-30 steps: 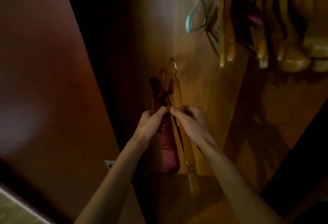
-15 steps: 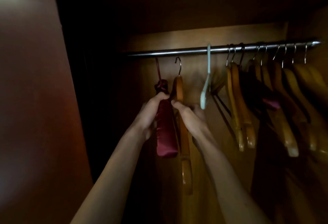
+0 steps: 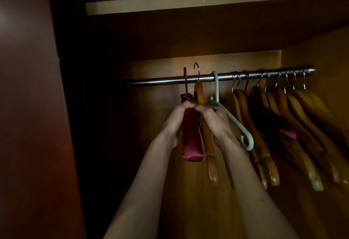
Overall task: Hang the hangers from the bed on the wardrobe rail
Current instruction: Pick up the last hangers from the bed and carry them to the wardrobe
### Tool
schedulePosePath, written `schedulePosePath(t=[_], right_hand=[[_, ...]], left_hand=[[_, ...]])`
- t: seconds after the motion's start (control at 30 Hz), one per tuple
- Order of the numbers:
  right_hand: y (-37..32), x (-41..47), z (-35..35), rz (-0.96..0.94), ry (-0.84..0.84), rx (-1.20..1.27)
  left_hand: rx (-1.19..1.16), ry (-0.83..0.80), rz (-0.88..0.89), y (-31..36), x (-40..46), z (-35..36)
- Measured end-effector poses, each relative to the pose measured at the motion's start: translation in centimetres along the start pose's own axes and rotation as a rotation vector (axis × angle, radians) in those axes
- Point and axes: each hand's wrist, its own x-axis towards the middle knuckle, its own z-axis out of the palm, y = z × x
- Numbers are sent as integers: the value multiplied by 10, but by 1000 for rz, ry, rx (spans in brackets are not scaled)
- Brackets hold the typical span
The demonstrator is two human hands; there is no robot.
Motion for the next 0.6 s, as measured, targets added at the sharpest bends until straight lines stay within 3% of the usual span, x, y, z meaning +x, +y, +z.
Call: schedulePosePath(t=[0.23, 0.6], right_hand=[[12, 12, -24, 66, 36, -29], [19, 25, -51, 48, 37, -47]], left_hand=[[84, 40, -36, -2, 27, 21], [-34, -2, -72, -12, 56, 49]])
